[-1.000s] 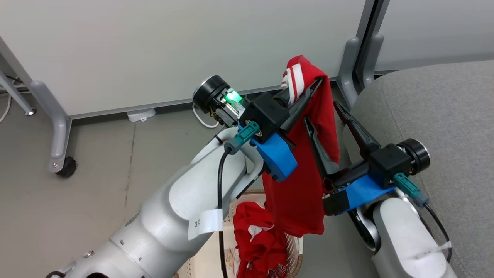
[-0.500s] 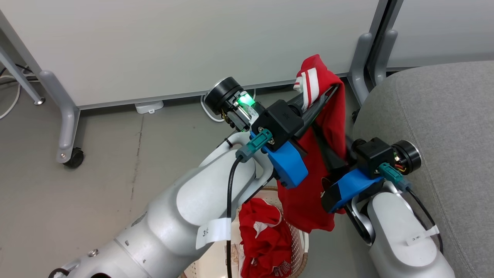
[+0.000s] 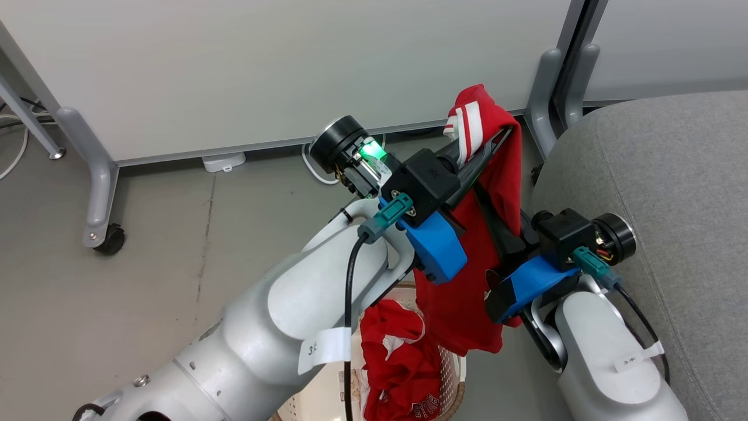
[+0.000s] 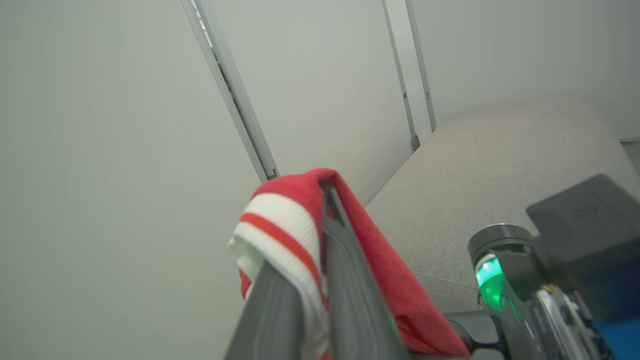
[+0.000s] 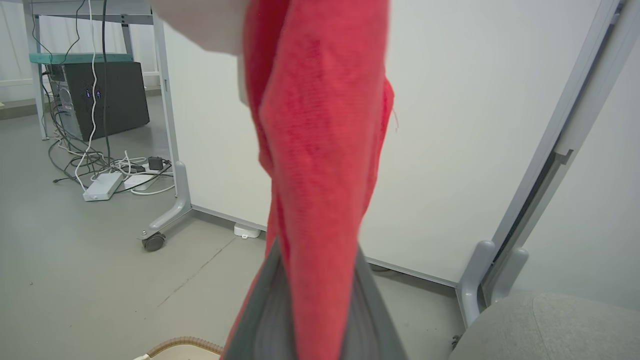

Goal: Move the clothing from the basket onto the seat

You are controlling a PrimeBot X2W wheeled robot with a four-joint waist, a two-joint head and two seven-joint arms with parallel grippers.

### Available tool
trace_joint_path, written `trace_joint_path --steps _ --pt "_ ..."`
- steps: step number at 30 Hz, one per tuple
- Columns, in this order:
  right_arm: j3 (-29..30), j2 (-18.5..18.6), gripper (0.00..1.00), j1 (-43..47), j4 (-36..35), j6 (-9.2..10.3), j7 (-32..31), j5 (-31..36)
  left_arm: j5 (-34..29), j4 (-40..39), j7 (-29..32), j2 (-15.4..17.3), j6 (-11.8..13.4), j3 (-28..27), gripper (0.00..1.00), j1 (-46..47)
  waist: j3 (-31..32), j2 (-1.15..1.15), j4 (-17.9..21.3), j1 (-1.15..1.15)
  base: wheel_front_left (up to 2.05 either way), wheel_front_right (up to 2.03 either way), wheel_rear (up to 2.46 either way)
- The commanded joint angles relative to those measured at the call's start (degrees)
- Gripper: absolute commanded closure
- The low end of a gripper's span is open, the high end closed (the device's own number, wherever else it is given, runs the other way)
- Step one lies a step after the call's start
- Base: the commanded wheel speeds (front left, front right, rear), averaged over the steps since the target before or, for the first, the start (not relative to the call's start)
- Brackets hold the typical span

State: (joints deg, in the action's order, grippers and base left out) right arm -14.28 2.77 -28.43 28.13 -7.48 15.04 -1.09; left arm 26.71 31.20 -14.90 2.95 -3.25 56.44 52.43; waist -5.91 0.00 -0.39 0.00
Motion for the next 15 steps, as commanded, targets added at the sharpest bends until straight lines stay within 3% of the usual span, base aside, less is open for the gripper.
trace_joint_path --steps 1,6,7,8,15 --pt "-0.1 0.2 1.00 -0.4 -0.1 -0.03 0.2 -0.1 0.2 0.1 -0.3 -0.1 0.2 0.0 1.00 0.8 0.0 0.00 0.0 0.00 0.00 0.00 0.00" --pt "-0.2 0.2 1.00 -0.2 -0.3 -0.03 0.2 -0.2 0.6 0.5 -0.3 -0.1 0.3 0.2 0.99 0.7 0.1 0.00 0.0 0.00 0.00 0.00 0.00" --pt "-0.2 0.2 1.00 -0.2 -0.3 -0.03 0.2 -0.3 0.6 0.6 -0.3 -0.1 0.4 0.2 0.07 0.6 0.0 0.00 0.0 0.00 0.00 0.00 0.00" --pt "-0.2 0.2 1.00 -0.2 -0.4 -0.03 0.2 -0.4 0.7 0.7 -0.3 -0.1 0.4 0.3 0.00 0.6 0.0 0.00 0.0 0.00 0.00 0.00 0.00" --pt "0.2 0.2 1.00 -0.8 -0.9 -0.03 0.2 -1.1 0.9 1.1 -0.3 -0.1 0.4 0.5 0.00 0.6 -0.8 0.00 0.3 0.00 0.00 0.00 0.00"
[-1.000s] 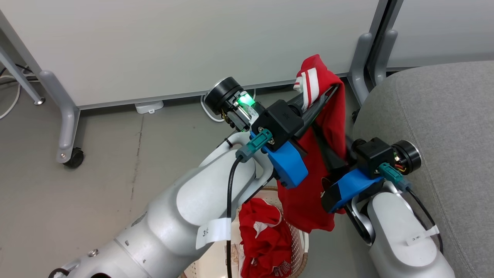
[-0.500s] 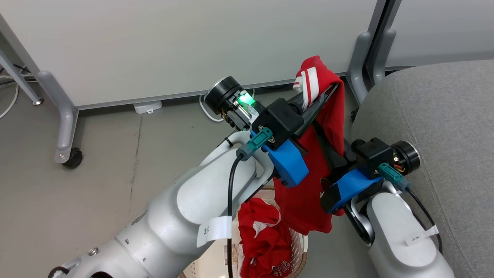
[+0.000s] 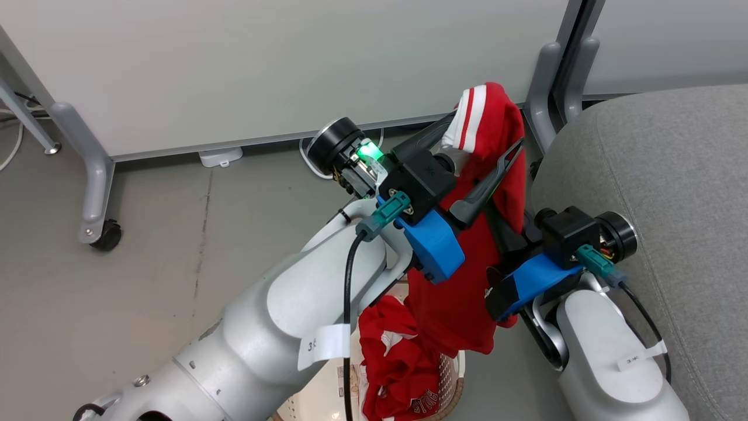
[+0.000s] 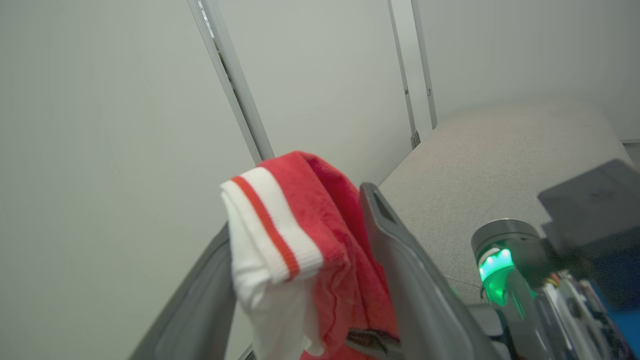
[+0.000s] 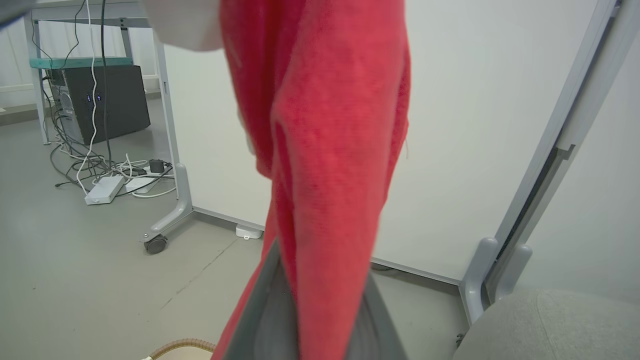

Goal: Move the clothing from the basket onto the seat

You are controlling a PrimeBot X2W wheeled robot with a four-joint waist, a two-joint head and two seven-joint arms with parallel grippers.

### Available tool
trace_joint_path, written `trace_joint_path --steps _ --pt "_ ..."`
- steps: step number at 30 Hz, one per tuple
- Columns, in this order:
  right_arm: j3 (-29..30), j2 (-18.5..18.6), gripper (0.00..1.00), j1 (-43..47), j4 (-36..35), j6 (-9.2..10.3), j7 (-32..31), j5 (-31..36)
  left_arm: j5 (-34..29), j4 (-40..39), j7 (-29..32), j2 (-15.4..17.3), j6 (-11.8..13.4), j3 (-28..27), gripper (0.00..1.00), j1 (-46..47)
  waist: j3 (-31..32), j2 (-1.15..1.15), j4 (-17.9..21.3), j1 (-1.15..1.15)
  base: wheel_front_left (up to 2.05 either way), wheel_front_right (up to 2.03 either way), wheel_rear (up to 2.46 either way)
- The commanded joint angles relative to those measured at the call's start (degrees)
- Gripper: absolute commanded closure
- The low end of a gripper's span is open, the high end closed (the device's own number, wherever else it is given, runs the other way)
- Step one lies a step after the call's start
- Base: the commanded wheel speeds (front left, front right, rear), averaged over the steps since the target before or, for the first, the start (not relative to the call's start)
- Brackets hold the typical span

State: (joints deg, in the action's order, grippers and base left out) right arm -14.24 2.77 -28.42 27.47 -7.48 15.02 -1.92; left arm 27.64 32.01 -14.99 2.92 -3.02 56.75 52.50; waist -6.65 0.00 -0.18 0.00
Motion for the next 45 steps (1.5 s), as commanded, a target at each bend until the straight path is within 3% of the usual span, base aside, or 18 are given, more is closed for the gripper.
trace_joint_path --steps 1,14,35,45 --pt "0.3 0.2 1.00 -0.9 -0.3 -0.02 0.2 -0.3 -0.1 0.3 -0.2 0.0 0.3 0.2 0.00 0.5 -0.3 0.00 0.1 0.00 0.00 0.00 0.00" --pt "3.5 0.2 1.00 -1.9 -2.8 -0.03 0.3 -0.9 -0.2 -0.2 -0.2 1.2 0.4 0.3 0.00 -1.0 -4.6 0.00 3.8 0.00 0.00 0.00 0.00" --pt "13.8 0.2 1.00 -0.2 -8.3 -0.03 0.3 -2.8 -2.7 -2.0 -0.2 4.9 -0.8 3.5 0.00 -4.4 -10.9 0.00 18.6 0.00 0.00 0.00 0.00" --pt "19.1 0.2 1.00 2.6 -10.7 -0.03 0.3 -3.4 -3.2 -1.9 -0.2 5.3 -1.1 5.2 0.00 -5.6 -11.8 0.00 23.0 0.00 0.00 0.00 0.00"
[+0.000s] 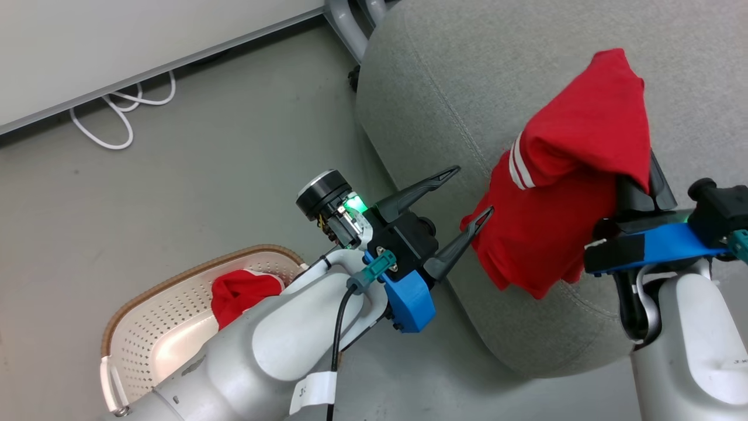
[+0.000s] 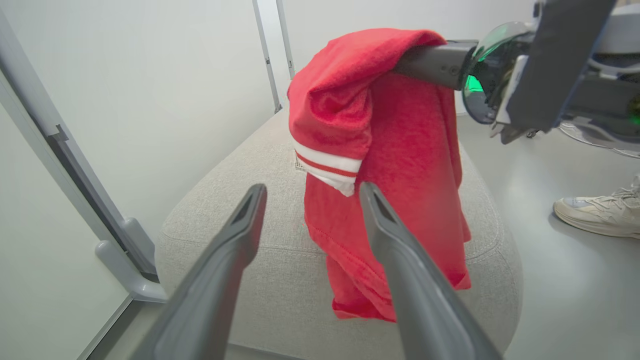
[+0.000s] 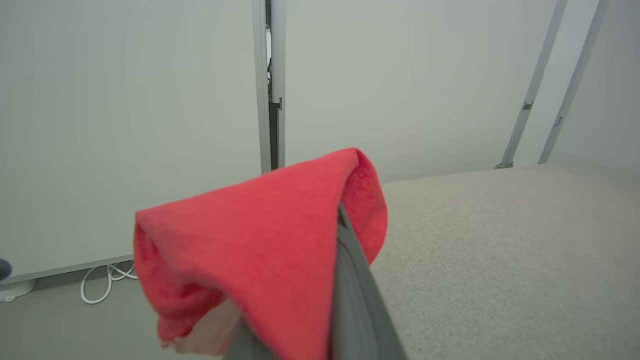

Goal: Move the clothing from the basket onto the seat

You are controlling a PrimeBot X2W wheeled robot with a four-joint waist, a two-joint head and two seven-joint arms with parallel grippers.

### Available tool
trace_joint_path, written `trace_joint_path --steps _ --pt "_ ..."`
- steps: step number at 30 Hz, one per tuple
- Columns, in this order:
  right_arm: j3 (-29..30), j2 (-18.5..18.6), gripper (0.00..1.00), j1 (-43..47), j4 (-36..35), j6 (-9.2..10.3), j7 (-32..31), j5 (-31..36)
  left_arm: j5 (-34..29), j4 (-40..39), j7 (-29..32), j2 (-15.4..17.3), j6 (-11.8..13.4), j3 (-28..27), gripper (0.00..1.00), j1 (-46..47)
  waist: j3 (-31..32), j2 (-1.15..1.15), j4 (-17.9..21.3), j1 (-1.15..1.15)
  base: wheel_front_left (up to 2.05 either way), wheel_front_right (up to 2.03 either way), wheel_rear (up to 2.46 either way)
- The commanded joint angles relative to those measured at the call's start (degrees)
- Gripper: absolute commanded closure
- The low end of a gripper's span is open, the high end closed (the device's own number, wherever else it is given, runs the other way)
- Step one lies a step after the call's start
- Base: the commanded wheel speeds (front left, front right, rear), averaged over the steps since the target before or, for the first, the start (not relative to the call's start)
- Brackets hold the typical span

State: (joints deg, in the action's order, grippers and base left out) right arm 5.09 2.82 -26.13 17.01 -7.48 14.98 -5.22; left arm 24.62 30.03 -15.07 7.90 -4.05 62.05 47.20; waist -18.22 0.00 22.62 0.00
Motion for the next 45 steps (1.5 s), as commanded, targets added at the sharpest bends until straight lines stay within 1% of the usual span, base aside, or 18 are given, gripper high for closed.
trace_joint_path --steps 1,9,17,22,26,31,35,38,43,45 --pt "0.2 0.1 1.00 0.6 -0.5 -0.03 0.3 -0.3 -0.2 0.1 -0.2 0.3 0.0 0.1 0.00 -0.4 -0.3 0.00 0.5 0.00 0.00 0.00 0.00" --pt "2.2 0.1 1.00 2.3 -1.2 -0.03 0.3 -0.6 -0.5 0.4 -0.2 0.1 -0.3 1.2 0.00 -0.6 -0.5 0.00 1.7 0.00 0.00 0.00 0.00" --pt "2.5 0.1 1.00 2.1 -1.3 -0.03 0.3 -0.2 -0.4 0.0 -0.2 -0.2 -0.1 0.6 0.00 -0.2 -0.7 0.00 1.3 0.00 0.00 0.00 0.00" --pt "3.5 0.1 1.00 -1.9 -2.9 -0.03 0.3 -0.7 -1.1 -0.8 -0.2 0.3 0.2 0.3 0.00 1.6 -3.6 0.00 0.5 0.00 0.00 0.00 0.00" --pt "4.4 0.2 1.00 -7.5 -4.6 -0.03 0.3 0.6 -1.9 -1.6 0.2 1.2 0.4 0.2 0.00 3.4 -7.5 0.00 0.2 0.00 0.00 0.00 0.00" --pt "9.1 0.6 1.00 -17.5 -6.8 -0.02 0.3 2.8 -3.6 -3.8 1.7 3.6 0.7 0.2 0.00 6.7 -14.5 0.00 -0.3 0.00 0.00 0.00 0.00" --pt "14.2 3.9 1.00 -25.8 -8.6 -0.02 0.3 3.6 -4.9 -6.4 3.4 5.8 1.0 -0.1 0.00 9.8 -20.2 0.00 -0.8 0.00 0.00 0.00 0.00" --pt "18.3 8.2 1.00 -31.6 -8.9 -0.02 0.3 2.6 -5.8 -8.7 4.6 7.5 1.3 -0.3 0.00 11.7 -24.0 0.00 -1.2 0.00 0.00 0.00 0.00" --pt "23.4 15.2 1.00 -36.9 -7.0 -0.02 0.3 2.1 -7.1 -12.0 6.2 9.4 1.8 -0.6 0.00 14.0 -29.2 0.00 -1.7 0.00 0.00 0.00 0.00" --pt "25.6 16.6 1.00 -37.4 -4.9 -0.01 0.3 1.8 -7.3 -13.0 6.6 9.7 1.9 -0.6 0.00 14.8 -30.7 0.00 -2.0 0.00 0.00 0.00 0.00"
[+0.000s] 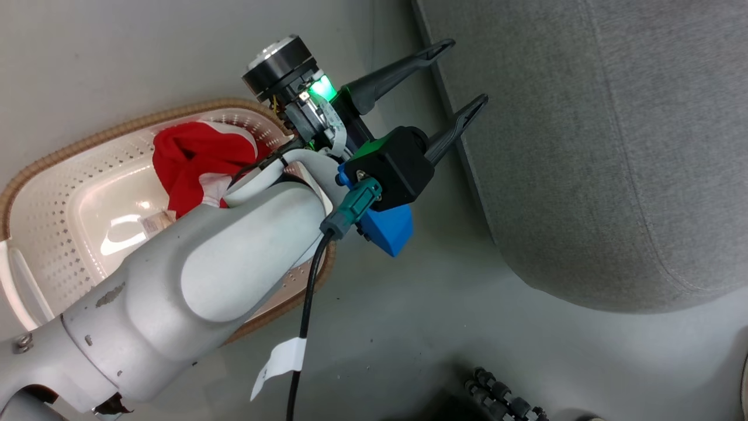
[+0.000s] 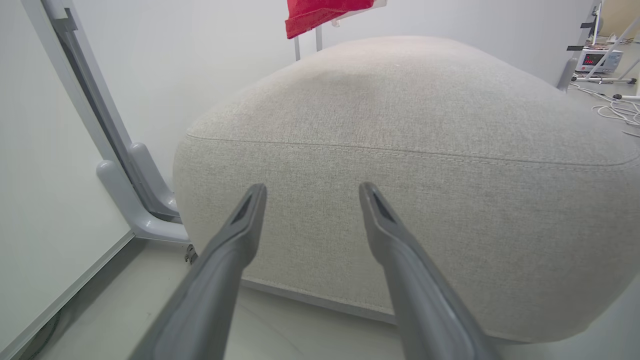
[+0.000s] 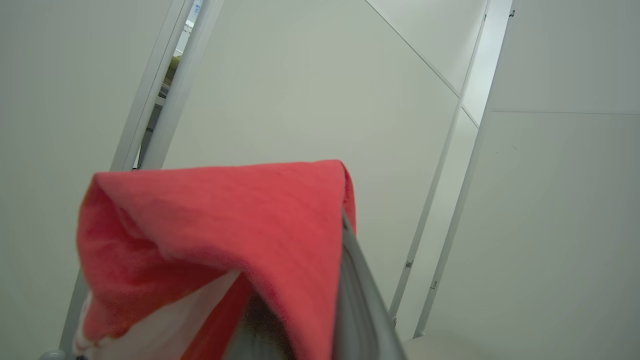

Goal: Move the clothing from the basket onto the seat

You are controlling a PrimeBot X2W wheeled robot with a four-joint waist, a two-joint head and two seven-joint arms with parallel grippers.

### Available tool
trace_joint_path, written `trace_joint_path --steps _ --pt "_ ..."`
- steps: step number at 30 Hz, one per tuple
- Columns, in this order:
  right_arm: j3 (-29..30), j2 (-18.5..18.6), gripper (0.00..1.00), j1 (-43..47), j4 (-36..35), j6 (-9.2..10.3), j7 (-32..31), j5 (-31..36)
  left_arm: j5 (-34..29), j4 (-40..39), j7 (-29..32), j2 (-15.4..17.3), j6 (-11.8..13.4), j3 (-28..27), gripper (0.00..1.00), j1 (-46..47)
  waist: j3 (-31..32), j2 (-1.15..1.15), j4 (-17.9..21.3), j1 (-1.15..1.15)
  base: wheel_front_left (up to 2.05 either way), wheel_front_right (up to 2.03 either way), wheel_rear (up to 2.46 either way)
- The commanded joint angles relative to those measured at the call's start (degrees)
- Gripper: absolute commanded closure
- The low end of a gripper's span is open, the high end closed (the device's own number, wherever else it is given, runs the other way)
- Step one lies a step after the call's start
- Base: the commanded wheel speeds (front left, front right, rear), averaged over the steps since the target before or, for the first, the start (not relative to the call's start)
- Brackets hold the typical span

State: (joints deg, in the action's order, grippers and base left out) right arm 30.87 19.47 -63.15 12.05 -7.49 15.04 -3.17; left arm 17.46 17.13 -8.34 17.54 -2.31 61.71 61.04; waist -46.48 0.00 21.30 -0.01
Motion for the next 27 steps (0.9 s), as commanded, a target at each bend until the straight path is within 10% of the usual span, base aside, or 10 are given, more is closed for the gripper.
trace_joint_path --steps 1,20,21,22,23,27 --pt "0.6 0.6 1.00 -0.3 1.3 -0.01 0.2 -0.1 -0.3 -0.6 0.2 0.2 0.3 -0.2 0.00 1.2 -3.0 0.00 -0.8 0.01 0.00 0.00 0.00" --pt "6.8 -7.4 1.00 8.4 24.1 -0.01 0.2 3.9 0.2 -3.7 1.3 3.1 1.5 0.3 0.00 0.6 -5.6 0.00 -2.0 0.01 0.00 0.00 0.00" --pt "7.1 -7.7 0.89 8.5 24.3 -0.01 0.2 3.6 0.2 -3.7 1.3 3.2 1.6 0.3 0.00 0.5 -5.5 0.00 -2.0 0.01 0.00 0.00 0.00" --pt "7.4 -8.0 0.32 8.6 24.3 -0.01 0.2 3.5 0.3 -3.6 1.2 3.3 1.7 0.3 0.00 0.4 -5.3 0.00 -1.9 0.01 0.00 0.00 0.00" --pt "7.4 -8.4 0.00 9.0 24.1 -0.01 0.2 3.4 0.4 -3.5 1.1 3.3 1.8 0.3 0.00 0.3 -5.0 0.00 -1.8 0.01 0.00 0.00 0.00" --pt "6.2 -9.4 0.00 11.5 21.2 -0.01 0.2 3.3 1.0 -2.9 0.0 2.6 2.3 0.4 0.00 -0.7 -3.1 0.00 -1.8 0.01 0.00 0.00 0.00"
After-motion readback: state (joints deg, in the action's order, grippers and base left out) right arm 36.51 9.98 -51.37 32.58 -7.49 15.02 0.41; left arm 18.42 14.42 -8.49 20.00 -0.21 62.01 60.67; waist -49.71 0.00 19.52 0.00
